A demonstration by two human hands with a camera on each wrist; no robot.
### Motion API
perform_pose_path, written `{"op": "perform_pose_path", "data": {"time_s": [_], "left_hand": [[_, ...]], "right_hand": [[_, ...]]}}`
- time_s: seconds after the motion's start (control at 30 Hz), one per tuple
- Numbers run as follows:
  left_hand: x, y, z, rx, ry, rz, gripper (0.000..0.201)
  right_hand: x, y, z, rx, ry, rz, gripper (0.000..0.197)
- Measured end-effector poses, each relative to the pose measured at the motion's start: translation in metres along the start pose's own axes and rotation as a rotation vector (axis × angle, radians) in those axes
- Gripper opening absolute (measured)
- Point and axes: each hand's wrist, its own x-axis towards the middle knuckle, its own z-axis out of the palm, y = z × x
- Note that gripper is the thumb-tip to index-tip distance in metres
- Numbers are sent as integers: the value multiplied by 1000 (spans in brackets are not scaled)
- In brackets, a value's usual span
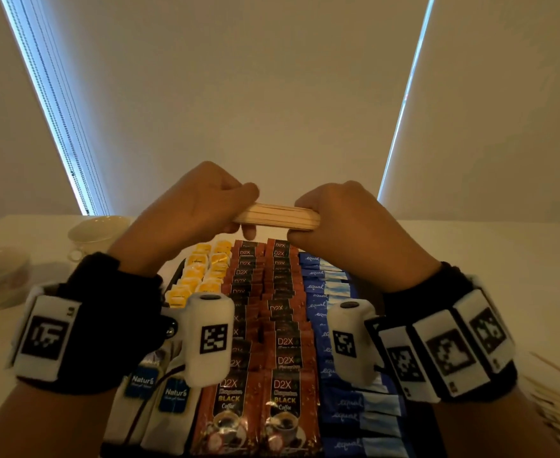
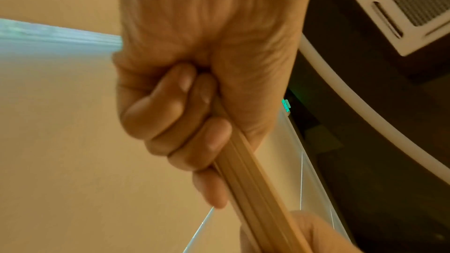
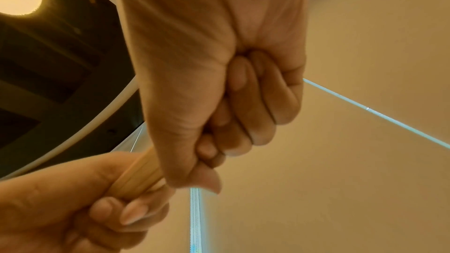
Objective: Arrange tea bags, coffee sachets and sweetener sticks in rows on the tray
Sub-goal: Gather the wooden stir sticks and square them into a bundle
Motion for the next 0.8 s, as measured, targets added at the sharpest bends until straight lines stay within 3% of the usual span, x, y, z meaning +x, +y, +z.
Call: {"op": "perform_pose_path", "data": {"time_s": [0.1, 0.3, 0.43, 0.57, 0.67, 0.8], "left_hand": [[-1, 0, -3, 8, 60, 91, 47], [-1, 2, 6, 101, 43, 270, 49], [-3, 7, 14, 125, 11, 349, 55], [-2, 11, 33, 150, 1, 417, 54], [-2, 14, 46, 132, 36, 483, 51], [-5, 16, 51, 145, -78, 514, 54]], "right_hand": [[-1, -4, -1, 69, -45, -49, 19], [-6, -16, -7, 165, -197, -73, 46], [-23, -6, -17, 390, -283, -14, 41], [-30, 5, -19, 289, -405, 26, 34], [-36, 13, -30, 146, -418, 16, 33], [-47, 21, -43, -34, -491, 15, 28]]}}
